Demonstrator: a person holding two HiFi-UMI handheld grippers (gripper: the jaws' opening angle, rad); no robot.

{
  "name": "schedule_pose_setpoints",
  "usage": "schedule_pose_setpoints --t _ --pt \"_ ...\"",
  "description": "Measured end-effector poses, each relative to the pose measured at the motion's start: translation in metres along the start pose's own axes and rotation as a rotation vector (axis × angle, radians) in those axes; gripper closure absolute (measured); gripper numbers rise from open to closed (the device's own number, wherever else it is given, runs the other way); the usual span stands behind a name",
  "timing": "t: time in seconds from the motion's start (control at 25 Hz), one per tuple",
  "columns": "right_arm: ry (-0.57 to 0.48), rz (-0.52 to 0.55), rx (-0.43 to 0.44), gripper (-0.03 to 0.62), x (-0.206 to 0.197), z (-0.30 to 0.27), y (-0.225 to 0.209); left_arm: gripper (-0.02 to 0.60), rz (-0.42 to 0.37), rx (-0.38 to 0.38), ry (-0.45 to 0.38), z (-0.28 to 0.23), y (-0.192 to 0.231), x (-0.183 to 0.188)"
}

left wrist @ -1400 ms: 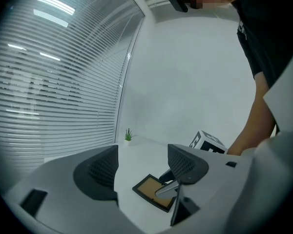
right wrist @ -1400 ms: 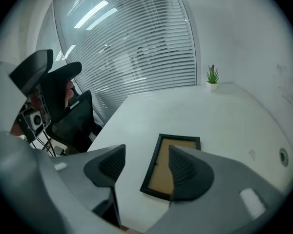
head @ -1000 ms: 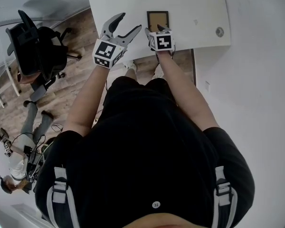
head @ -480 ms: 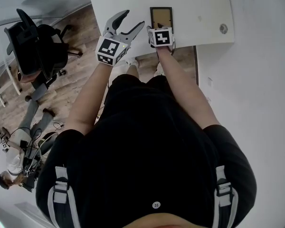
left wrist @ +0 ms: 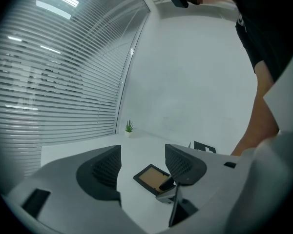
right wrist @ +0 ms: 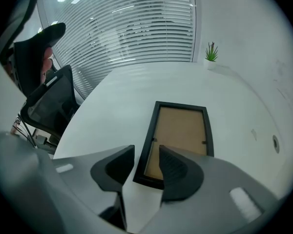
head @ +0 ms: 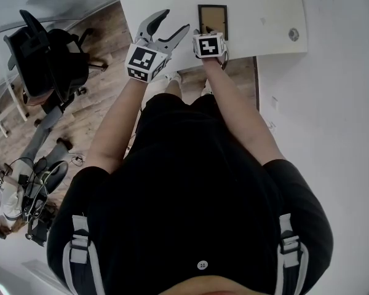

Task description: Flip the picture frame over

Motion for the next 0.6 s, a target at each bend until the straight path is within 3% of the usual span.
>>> schedule_pose_setpoints --t 0.32,0.6 --pt "0.005 0.061 -0.040 0.518 0.0002 0.0037 0.0029 0.296 0.003 0.000 0.001 0.0022 -0.0011 -0.0012" --pt "-0.017 0.008 -0.031 0.543 0.0062 0.0053 -0.0024 0.296 0.002 0.003 -0.013 0.0026 0.0037 0.0051"
Point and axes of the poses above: the fingertips, and each gripper's own axes: z backward along the fingers, y to its left, x out of its top, the point moved 6 cm from there along z, backward along the fingers, and after that the axes turned 15 degrees about -y, right-handed, at the moved point
